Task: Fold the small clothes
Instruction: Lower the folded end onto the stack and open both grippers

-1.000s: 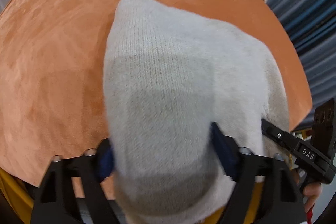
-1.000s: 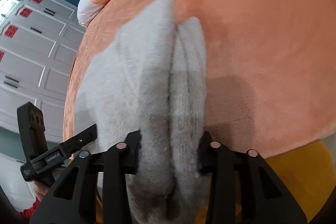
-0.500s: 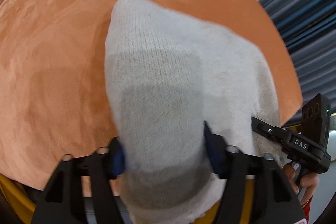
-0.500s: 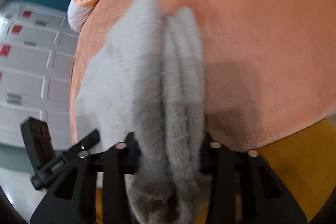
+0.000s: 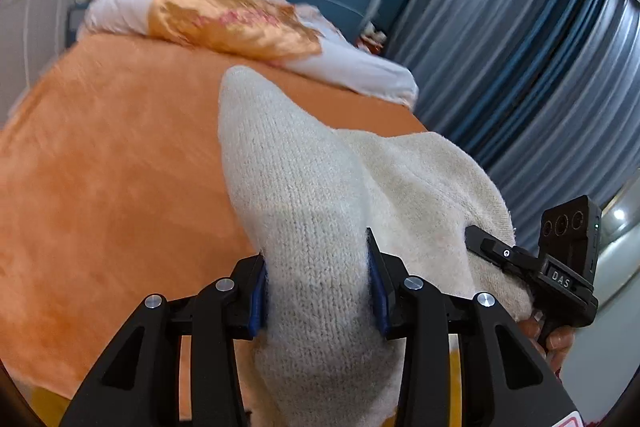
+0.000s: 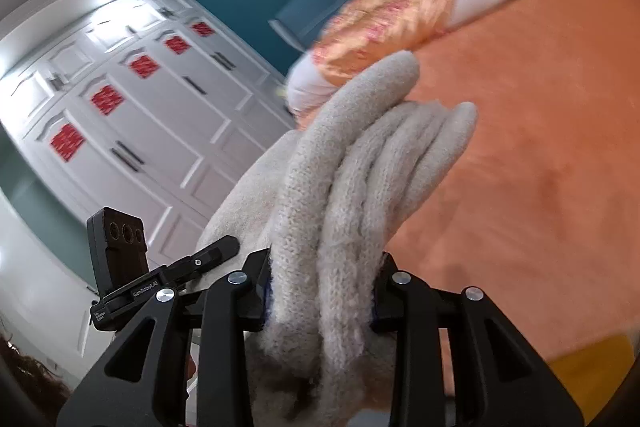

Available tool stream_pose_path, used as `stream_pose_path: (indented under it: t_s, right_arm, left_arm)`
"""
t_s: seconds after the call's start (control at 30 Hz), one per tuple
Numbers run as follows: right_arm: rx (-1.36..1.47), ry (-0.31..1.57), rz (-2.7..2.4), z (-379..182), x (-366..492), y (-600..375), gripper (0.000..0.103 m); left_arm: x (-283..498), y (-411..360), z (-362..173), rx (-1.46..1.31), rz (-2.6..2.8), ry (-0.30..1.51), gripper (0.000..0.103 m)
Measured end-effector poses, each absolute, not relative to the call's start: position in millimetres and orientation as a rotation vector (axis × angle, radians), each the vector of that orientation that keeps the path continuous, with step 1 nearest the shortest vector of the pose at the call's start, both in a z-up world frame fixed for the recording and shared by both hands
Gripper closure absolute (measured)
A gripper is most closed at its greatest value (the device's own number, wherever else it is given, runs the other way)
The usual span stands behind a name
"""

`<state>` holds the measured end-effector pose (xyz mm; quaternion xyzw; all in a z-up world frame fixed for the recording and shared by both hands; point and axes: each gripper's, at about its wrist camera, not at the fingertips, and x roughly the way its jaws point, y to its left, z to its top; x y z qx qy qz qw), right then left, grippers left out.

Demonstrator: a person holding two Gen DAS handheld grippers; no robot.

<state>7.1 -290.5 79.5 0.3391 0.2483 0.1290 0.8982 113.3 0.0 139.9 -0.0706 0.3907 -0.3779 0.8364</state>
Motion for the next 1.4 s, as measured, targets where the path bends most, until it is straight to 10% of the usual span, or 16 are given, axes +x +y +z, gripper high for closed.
stream_pose_path:
  t_s: [0.1,0.27,0.57,0.73,1.4]
  right_arm:
    - [0.700,0.589,0.192,49,50,-283,0.060]
    - [0.465,0.987,-0.211,-57,96,-262,0.069]
    - [0.393,0.889,-0.107,-24,88,-228,0.070]
    - [0.133,1.011,-0.142,-59,105,-200,0.103]
    - [0.241,1.010,-0.217,-60,72,-219,0.101]
  left_arm:
    - [145,11,95,-0.091,-0.650,0.887,0.045]
    - [163,43,-6,0.009,-0.428,1.093,0.054]
    - [129,39,15,-0.052,-0.486,1.022,0.053]
    - [132,15,-26,0.072,-0.446,1.107,0.053]
    - [119,7,-52,0.150,-0.334,1.160,0.054]
